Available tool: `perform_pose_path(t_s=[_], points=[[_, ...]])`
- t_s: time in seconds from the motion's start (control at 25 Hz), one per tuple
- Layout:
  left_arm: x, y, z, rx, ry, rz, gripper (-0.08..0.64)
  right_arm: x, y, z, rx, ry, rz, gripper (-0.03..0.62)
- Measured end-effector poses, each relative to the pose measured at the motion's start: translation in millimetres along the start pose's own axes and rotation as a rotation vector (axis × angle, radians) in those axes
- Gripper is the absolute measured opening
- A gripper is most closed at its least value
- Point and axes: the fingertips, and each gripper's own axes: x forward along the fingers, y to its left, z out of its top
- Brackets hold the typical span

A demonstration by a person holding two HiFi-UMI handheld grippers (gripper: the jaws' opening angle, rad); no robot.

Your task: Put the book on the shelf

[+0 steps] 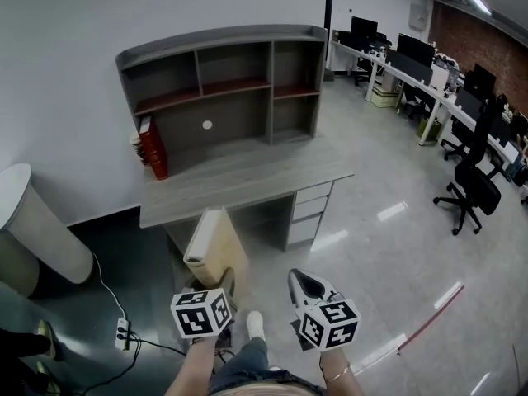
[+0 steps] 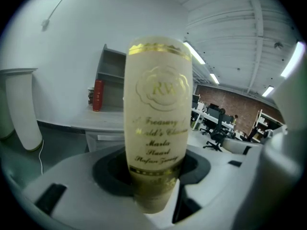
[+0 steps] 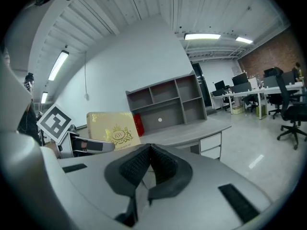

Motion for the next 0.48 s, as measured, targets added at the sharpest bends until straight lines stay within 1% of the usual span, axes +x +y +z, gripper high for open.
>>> perform_pose_path(t_s=[0.32,0.48], points=[[59.6,11.9,34.2,-0.036,0.007,-0.009,0.222,61.8,-34.9,16.0,0.007,0.040,-0.005,0.009],[87.2,20.8,59.4,-0.022,0.008,-0.013,0.222,100.2,-43.7,31.1,0.003,0.051,0.004,0.009]])
